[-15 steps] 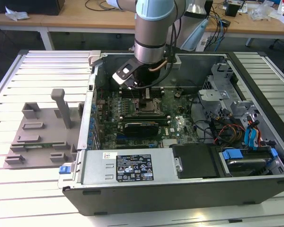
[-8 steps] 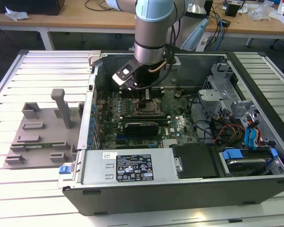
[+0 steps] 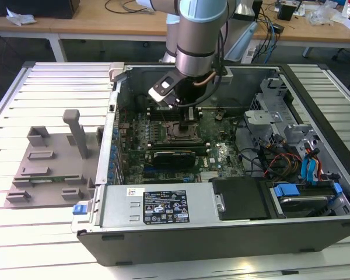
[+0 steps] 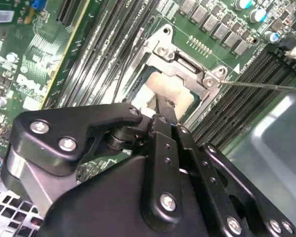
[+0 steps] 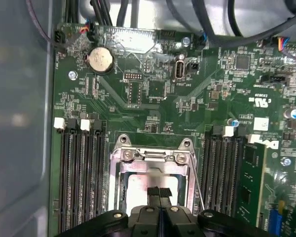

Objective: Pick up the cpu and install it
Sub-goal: 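Close the cpu cover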

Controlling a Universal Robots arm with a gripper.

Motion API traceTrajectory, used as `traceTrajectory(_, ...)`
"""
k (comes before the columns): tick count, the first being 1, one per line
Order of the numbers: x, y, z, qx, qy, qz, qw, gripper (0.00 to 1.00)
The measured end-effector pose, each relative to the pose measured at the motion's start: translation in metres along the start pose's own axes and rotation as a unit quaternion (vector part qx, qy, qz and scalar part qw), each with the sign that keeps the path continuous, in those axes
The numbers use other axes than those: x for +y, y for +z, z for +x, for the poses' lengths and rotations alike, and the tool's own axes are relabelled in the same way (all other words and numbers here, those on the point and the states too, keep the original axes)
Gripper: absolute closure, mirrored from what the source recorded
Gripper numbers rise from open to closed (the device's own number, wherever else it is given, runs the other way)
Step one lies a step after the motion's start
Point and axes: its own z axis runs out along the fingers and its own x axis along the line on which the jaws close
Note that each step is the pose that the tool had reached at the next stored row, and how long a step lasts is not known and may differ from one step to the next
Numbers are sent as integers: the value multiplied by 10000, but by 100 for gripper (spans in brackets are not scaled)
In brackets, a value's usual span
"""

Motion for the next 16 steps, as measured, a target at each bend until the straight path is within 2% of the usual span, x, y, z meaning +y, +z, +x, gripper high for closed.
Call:
traceTrajectory(4,12,-157,-6,1,0,10,10000,89)
traceTrajectory(6,10,-194,-7,1,0,9,10000,89)
traceTrajectory(12,-1,-470,-17,0,0,10,10000,89)
traceTrajectory(16,-4,-481,-17,1,0,10,10000,89)
